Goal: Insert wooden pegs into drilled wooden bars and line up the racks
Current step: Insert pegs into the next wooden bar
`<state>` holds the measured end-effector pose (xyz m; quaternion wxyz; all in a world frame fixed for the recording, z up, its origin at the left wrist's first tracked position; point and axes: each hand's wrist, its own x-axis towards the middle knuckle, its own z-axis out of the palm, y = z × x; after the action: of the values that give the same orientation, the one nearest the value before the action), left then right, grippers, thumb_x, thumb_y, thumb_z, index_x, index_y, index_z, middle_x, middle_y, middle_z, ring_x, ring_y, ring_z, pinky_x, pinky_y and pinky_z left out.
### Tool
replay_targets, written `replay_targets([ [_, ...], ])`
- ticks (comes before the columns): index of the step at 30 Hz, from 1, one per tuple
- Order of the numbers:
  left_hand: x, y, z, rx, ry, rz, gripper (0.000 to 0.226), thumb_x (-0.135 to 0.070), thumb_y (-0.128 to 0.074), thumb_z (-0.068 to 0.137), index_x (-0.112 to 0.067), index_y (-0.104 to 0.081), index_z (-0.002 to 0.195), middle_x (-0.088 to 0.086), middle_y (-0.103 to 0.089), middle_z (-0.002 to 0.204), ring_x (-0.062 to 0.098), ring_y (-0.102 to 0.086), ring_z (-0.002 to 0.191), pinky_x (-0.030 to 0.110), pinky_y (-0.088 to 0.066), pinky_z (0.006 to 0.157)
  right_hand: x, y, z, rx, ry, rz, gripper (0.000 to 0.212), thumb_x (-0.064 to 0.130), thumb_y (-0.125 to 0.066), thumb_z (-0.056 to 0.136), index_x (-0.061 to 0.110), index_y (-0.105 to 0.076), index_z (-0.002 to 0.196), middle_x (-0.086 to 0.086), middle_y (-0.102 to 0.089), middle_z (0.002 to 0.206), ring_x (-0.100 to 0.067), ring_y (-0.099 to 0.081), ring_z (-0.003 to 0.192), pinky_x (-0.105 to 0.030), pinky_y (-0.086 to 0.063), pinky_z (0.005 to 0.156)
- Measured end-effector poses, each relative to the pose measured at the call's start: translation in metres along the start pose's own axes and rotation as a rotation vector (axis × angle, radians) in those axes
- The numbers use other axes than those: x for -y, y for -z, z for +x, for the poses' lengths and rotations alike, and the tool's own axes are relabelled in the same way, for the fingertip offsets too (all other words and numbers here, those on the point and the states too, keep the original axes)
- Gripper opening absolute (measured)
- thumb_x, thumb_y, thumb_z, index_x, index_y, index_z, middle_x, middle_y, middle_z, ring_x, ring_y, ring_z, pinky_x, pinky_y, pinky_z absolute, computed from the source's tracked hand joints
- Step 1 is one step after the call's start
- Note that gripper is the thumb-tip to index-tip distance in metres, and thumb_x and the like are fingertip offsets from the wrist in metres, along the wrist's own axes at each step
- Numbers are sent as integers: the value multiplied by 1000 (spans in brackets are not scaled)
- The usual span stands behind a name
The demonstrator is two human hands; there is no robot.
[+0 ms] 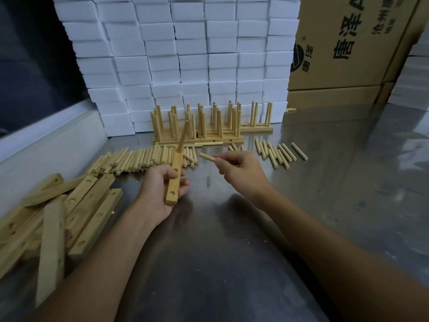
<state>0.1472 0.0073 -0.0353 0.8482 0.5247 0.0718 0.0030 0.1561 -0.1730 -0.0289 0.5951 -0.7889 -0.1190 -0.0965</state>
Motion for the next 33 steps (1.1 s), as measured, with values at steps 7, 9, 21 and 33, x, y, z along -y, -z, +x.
replay_targets([
  [7,1,-10,-5,9,38,-44,17,-10,-42,100,-6,-58,104,8,-72,76,16,-67,58,18,-44,40,4,6,2,-21,-270,538,9,8,-68,90,5,-73,97,0,-62,67,-8,-53,55,-24,-47,60],
  [9,3,-11,-5,25,38,-22,17,-14,-41,103,-12,-56,110,6,-77,92,19,-69,61,18,-42,37,6,6,3,-26,-313,673,8,6,-68,89,4,-72,96,0,-60,66,-7,-52,53,-21,-47,57],
  [21,13,-24,-6,89,75,17,16,-14,-38,104,-6,-52,106,9,-59,69,13,-43,39,17,-22,28,3,0,3,-35,-230,666,19,17,-64,96,4,-67,109,-6,-72,92,-13,-70,83,-22,-55,70],
  [33,26,-32,-10,81,-52,164,18,-5,-44,102,-6,-61,106,9,-53,77,15,-46,47,20,-28,35,5,-1,-3,-42,170,74,7,6,-70,91,2,-73,96,-14,-74,87,-26,-73,78,-28,-60,72],
])
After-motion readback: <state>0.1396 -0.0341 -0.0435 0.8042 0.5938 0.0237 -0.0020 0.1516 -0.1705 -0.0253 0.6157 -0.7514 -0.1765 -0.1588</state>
